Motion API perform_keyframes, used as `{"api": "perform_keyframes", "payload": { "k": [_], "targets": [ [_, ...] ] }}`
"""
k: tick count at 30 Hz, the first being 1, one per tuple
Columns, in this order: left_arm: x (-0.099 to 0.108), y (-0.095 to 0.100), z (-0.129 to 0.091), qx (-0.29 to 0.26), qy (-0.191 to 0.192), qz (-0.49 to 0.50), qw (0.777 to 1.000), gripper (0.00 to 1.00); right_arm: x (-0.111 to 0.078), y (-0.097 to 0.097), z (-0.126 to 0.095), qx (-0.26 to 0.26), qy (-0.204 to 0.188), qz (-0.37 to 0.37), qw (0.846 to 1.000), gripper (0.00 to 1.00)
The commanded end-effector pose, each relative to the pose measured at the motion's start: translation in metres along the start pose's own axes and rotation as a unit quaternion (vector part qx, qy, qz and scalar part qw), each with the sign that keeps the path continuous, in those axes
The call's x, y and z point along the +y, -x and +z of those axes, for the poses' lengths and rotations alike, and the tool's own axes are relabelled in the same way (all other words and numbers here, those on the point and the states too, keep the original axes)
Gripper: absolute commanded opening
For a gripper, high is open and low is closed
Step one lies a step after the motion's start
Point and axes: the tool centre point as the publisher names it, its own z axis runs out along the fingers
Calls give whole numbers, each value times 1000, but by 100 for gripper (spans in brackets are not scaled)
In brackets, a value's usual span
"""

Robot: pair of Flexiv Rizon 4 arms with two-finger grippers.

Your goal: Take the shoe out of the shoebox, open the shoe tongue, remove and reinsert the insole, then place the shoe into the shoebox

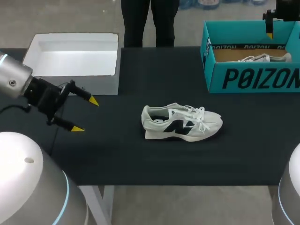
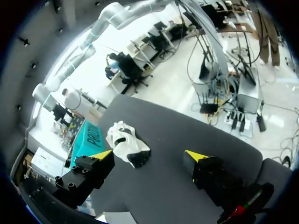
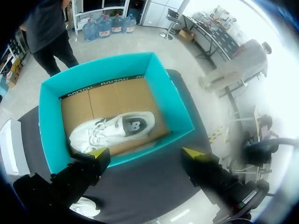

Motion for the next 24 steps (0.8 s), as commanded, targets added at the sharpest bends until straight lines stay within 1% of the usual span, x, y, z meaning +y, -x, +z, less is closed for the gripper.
{"api": "perform_keyframes", "payload": {
  "k": [1,2,3,4,21,22,23,24],
  "targets": [
    [17,6,18,-164,-211,-143,953,100,-1,0,0,0,1,0,1000,100],
    [17,8,19,-166,-219,-150,950,100,-1,0,0,0,1,0,1000,100],
    [17,11,22,-153,-225,-166,948,100,-1,0,0,0,1,0,1000,100],
    [15,15,25,-132,-216,-158,954,100,-1,0,0,0,1,0,1000,100],
    [15,15,25,-132,-216,-158,954,100,-1,0,0,0,1,0,1000,100],
    [18,11,31,-126,-205,-168,956,100,-1,0,0,0,1,0,1000,100],
    [20,8,37,-124,-208,-179,954,100,-1,0,0,0,1,0,1000,100],
    [23,6,41,-125,-201,-187,953,100,-1,0,0,0,1,0,1000,100]
  ]
}}
